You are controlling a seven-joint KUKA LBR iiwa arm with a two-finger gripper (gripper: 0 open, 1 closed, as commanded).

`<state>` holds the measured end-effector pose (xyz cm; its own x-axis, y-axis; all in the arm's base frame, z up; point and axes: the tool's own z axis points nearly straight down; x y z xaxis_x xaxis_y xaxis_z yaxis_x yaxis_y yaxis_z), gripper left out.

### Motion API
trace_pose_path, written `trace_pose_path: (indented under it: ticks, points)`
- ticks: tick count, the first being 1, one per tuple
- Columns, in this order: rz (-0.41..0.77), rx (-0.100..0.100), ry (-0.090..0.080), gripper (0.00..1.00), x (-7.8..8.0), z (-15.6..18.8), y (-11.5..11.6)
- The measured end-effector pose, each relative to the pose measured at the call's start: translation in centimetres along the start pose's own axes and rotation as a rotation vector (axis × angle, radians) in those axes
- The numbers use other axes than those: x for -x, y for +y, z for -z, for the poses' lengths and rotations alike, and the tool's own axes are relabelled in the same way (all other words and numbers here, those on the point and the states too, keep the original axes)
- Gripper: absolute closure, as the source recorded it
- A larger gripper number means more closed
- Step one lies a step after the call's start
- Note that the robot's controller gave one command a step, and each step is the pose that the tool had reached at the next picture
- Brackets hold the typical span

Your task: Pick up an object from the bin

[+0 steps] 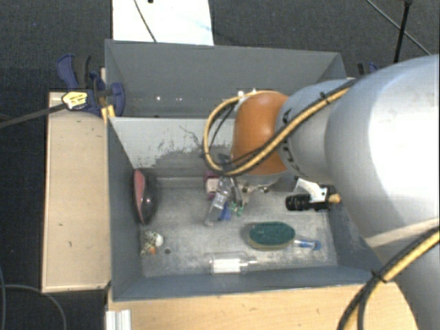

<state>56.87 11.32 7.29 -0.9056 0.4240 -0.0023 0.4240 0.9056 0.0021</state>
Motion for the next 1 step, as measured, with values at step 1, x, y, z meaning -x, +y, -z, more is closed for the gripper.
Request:
trace_pose_path:
  ticks: [1]
  points:
    - [0.033, 0.004, -0.006, 1.0, -1.71, 17.69, -1.57]
